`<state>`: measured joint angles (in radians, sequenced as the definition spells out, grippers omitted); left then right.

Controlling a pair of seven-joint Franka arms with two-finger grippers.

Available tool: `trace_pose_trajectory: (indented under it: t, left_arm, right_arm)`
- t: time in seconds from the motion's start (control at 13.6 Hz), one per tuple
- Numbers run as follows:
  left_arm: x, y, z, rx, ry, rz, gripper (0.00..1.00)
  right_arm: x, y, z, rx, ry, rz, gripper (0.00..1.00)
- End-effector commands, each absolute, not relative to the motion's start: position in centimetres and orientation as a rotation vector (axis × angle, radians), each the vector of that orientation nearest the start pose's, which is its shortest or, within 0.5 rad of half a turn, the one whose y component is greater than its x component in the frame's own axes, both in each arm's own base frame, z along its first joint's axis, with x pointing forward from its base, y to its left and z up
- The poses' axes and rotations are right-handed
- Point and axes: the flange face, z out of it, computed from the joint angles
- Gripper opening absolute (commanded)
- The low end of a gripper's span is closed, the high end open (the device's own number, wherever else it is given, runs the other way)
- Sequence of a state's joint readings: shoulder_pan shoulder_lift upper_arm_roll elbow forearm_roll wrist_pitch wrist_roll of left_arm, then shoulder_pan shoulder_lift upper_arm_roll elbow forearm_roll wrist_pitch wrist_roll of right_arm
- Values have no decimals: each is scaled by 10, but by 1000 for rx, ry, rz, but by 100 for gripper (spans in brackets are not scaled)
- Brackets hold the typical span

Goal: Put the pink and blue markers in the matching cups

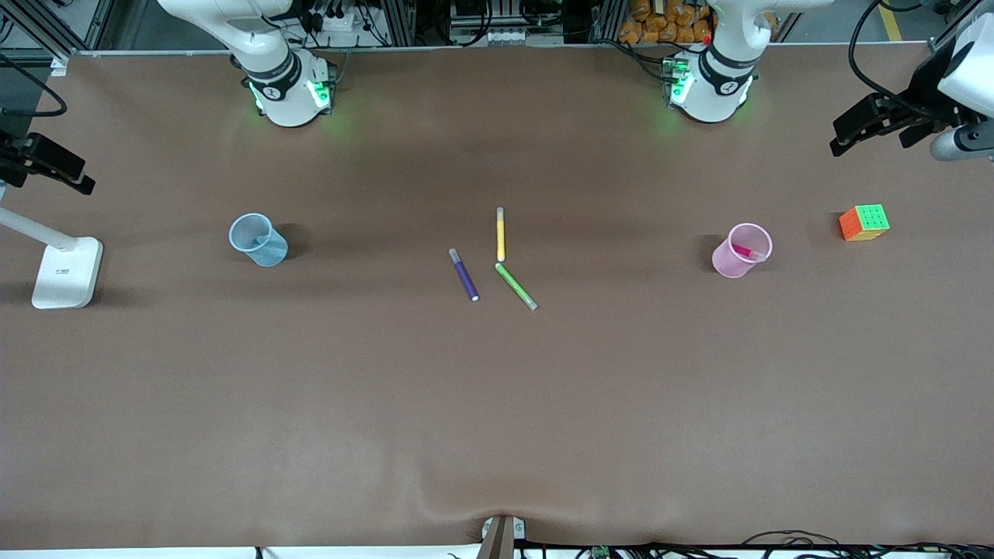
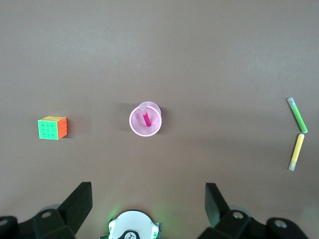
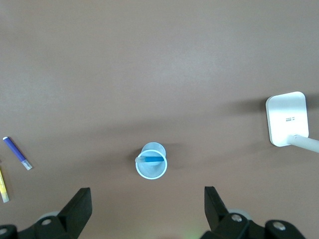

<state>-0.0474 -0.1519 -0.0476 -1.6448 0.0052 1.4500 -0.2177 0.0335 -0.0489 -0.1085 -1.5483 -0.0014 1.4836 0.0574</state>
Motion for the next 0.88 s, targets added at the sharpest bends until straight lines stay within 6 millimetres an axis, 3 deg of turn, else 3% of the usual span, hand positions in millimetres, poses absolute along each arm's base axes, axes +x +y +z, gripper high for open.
trace_pose_trajectory:
  t: [0.0, 0.81]
  left_arm:
    - [494, -40, 670, -3119, -208, 36, 100]
    - [497, -36, 666, -3117, -222, 50, 100]
  right_arm:
    - [538, -45, 660, -3148, 237, 17, 100]
    - [538, -42, 656, -3144, 224, 34, 100]
